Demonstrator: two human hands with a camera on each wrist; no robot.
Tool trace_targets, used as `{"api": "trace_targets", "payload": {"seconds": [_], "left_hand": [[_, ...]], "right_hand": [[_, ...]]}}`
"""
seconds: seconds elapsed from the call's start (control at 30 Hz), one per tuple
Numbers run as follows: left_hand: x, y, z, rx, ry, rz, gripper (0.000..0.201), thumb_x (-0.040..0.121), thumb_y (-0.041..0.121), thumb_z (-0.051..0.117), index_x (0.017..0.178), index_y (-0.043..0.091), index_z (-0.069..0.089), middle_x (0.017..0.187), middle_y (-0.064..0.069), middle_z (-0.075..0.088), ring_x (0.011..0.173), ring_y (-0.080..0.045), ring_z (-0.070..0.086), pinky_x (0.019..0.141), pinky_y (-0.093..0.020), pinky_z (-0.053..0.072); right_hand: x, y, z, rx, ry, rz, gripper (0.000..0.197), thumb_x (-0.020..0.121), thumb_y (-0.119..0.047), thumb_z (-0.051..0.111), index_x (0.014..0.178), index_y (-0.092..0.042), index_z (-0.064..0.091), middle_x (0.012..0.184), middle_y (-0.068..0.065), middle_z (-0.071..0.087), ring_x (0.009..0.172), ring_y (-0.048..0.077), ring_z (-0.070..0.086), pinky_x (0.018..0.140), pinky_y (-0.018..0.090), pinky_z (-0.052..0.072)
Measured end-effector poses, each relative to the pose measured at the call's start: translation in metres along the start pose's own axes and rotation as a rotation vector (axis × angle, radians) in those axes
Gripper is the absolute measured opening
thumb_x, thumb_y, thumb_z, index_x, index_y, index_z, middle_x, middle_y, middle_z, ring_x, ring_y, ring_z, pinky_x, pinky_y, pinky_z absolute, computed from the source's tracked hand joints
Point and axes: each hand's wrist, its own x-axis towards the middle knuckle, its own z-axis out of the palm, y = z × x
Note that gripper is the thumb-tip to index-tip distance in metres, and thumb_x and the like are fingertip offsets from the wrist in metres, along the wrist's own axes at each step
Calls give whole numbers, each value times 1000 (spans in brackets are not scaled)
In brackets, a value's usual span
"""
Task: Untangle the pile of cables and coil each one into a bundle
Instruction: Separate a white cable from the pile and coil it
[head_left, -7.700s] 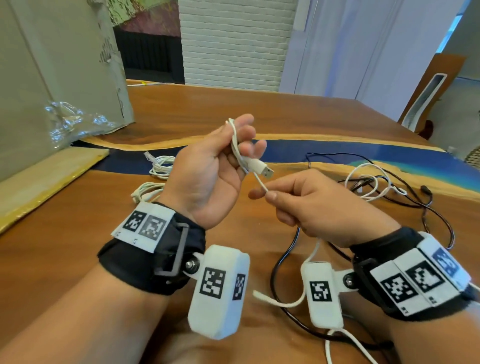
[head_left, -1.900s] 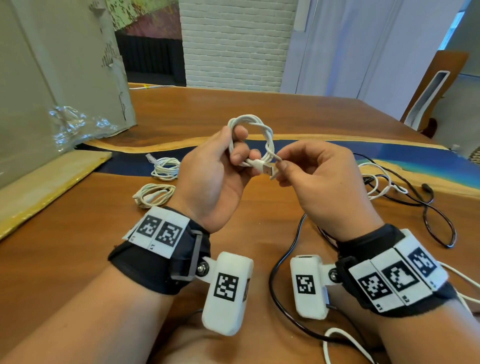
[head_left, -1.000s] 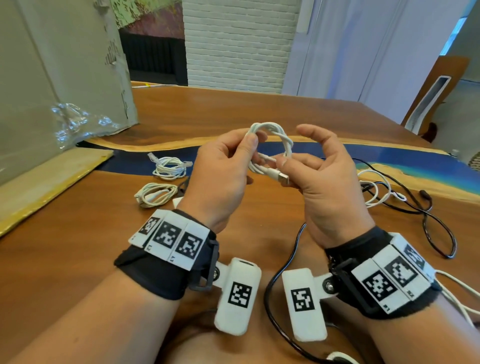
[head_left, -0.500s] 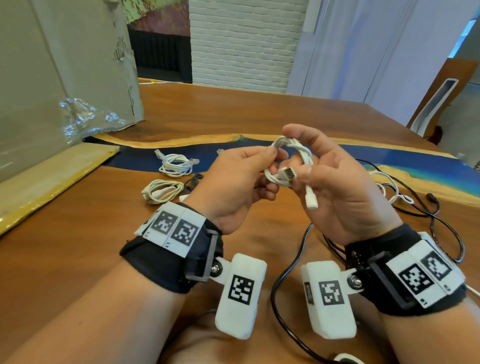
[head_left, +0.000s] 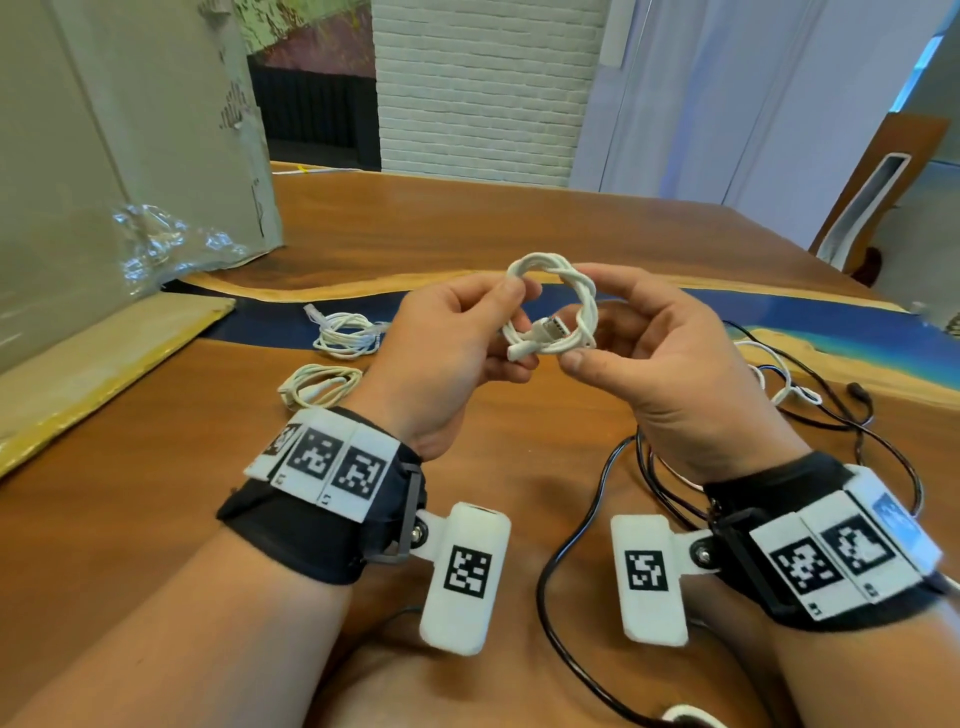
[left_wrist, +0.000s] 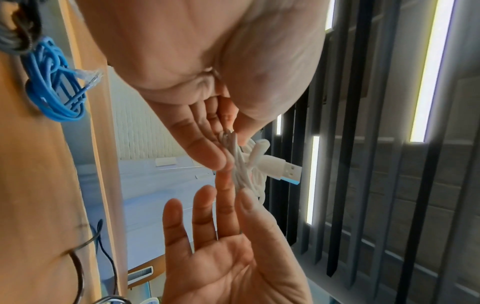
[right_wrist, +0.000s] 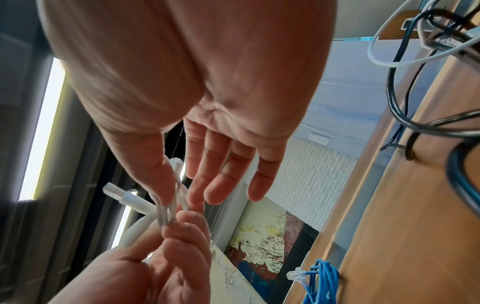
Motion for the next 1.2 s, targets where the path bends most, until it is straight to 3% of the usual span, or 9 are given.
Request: {"api": "trace_targets", "payload": {"seconds": [0.13,0.27,0.43,0.53,0.7,0.83,1.03,1.1,1.2], "left_hand": [[1,-2,-3,85,12,20,19,104,17,55,103,8,72,87,-12,64,59,-18,61,55,-26,52],[8,-4,-14,159,51,-44,21,102,15,59,86,9,71,99,-13,66,61,-20,63,53,-23,53],[21,13,-33,374,18,-180,22,104,13,56,112,-2,70,86,-10,66,59,-17,65,55,-23,57],[33,21,-39,553,-26,-225,18,102,16,60,108,4,73,85,-15,71,60,-16,66,55,-24,57],[56,9,-43,839,-122,-325,16,100,15,60,105,10,74,76,-11,76,59,-16,69,60,-29,57],[68,-7,-34,1003,-112,-395,6,98,15,63,100,11,68,73,-8,71,58,-17,69,53,-25,58],[93,-29,-26,1260,-160,-652,38,107,25,50,82,1,66,65,-8,72,58,-19,67,68,-31,61],[96,-30,-23,1320,-147,-657,37,106,25,49,83,3,68,69,-7,73,70,-22,70,87,-36,61],[94,-28,-22,1474,-162,-578,27,103,24,52,95,3,68,83,-5,79,87,-20,76,89,-35,61]], "right_hand": [[2,8,-8,-59,-40,27,56,84,1,76,129,-29,63,116,5,75,106,33,69,91,37,59],[6,15,-15,-60,6,74,57,78,-9,72,131,-29,65,120,4,72,94,23,68,83,32,57],[10,24,-30,-83,112,128,50,91,4,65,127,-31,66,120,0,72,102,21,70,82,38,57],[11,25,-34,-53,150,162,48,92,5,62,125,-29,67,120,2,71,95,18,70,79,38,55],[12,28,-36,-33,188,181,49,91,6,62,125,-28,67,118,2,72,90,16,69,76,37,54],[13,30,-37,-27,204,197,48,92,5,60,126,-28,66,118,1,72,90,17,70,76,37,54],[13,29,-37,-32,205,207,44,95,1,59,128,-28,65,119,-1,72,91,17,70,77,38,55],[12,28,-36,-28,205,209,44,96,1,58,128,-28,65,119,-1,72,91,18,70,77,38,55],[12,26,-35,-28,201,211,44,96,1,57,129,-28,64,120,-1,71,91,18,70,78,38,56]]}}
